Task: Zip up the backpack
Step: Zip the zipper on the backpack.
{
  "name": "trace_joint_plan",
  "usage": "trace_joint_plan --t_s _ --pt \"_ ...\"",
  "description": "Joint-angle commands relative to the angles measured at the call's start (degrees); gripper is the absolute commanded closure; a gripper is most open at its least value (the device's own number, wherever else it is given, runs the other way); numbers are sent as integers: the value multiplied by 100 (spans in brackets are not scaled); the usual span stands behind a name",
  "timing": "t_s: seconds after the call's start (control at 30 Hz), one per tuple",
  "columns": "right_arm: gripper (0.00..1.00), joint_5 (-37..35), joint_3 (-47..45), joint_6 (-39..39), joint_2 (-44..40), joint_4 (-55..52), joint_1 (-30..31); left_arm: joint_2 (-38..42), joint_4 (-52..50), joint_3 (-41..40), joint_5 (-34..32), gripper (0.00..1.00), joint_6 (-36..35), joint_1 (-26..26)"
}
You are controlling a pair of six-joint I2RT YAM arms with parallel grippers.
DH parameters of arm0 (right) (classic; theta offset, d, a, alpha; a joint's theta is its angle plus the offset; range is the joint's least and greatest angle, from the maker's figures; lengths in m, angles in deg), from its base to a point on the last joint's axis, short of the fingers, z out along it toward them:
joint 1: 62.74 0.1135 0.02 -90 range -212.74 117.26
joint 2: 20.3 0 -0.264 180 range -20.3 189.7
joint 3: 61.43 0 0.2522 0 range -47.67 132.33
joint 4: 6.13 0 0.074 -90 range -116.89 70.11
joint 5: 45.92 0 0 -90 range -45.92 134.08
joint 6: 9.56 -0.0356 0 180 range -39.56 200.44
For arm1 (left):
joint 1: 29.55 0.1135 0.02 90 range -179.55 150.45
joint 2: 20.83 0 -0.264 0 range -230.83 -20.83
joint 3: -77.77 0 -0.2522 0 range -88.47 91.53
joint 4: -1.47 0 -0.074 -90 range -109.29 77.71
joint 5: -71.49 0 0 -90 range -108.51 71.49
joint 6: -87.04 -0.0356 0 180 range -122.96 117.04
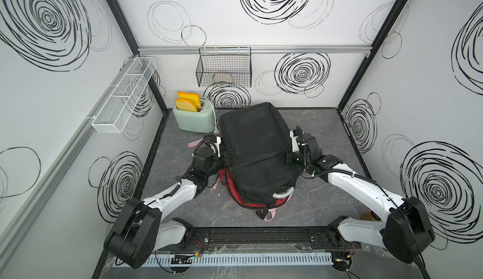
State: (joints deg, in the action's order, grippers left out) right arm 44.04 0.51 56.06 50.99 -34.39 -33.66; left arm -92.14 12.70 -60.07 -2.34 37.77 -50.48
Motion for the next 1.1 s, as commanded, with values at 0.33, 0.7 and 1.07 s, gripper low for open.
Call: trace_joint_plan --t_s 0.33,0.7,1.07 --pt "100 -1296 -16 -172 -132 -436 -560 32 58 -1 -149 100 -126 69" --pt "33 -74 133 -304 -795 187 -735 -366 -362 252 -221 100 -258 78" --pt "6 1496 785 -501 650 1168 -1612 -896 -50 201 -237 100 -250 139"
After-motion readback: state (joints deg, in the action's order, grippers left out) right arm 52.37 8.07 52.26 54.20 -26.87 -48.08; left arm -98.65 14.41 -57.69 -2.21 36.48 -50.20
